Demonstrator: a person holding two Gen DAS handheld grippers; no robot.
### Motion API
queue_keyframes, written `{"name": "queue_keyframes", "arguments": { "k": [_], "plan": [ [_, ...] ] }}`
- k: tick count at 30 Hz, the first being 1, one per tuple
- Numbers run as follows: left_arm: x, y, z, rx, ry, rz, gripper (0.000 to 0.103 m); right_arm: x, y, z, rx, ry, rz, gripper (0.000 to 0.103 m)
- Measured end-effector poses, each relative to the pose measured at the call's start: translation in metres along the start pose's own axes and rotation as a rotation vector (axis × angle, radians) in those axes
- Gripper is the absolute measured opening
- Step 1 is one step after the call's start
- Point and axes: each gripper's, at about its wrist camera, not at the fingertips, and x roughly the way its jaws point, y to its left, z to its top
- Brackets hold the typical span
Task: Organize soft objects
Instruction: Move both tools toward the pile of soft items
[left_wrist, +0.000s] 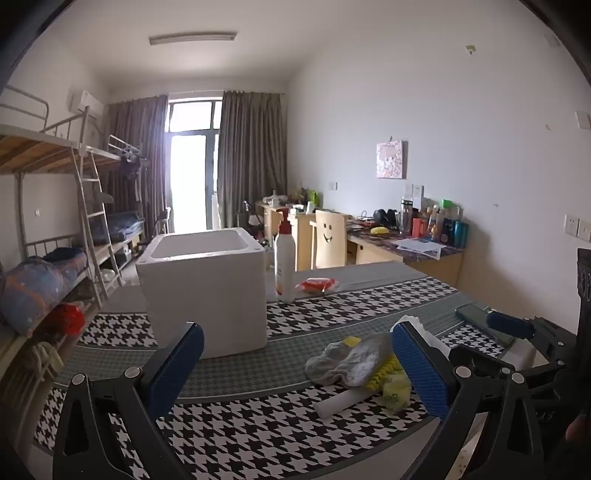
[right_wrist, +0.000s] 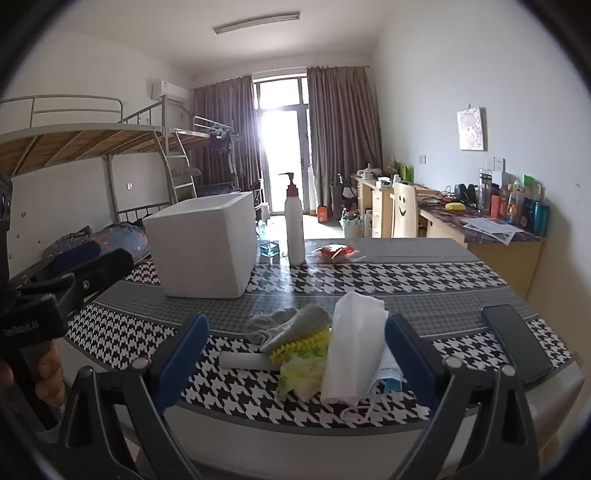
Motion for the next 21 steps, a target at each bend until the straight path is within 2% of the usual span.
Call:
{"name": "queue_keyframes", "arguments": {
  "k": [7, 13, 21],
  "plan": [
    [0.0106, 0.0006, 0.0029, -0.002, 0.029, -0.001, 0.102, -0.0016, 0.0055, 0.0028, -0.004, -0.003, 0.004, 0.098],
    [0.0059, 0.0044, -0.0013, -0.016, 0.024, -0.004, 0.102, -0.0055, -0.0010, 0.0024, -0.003, -0.039, -0.001, 0.098],
    [0.0036, 0.0040, -0.0019, -0.006, 0.010, 0.002, 0.102, -0.0032, 0.0004, 0.0054, 0.000, -0.046, -0.002, 0.098]
  ]
}}
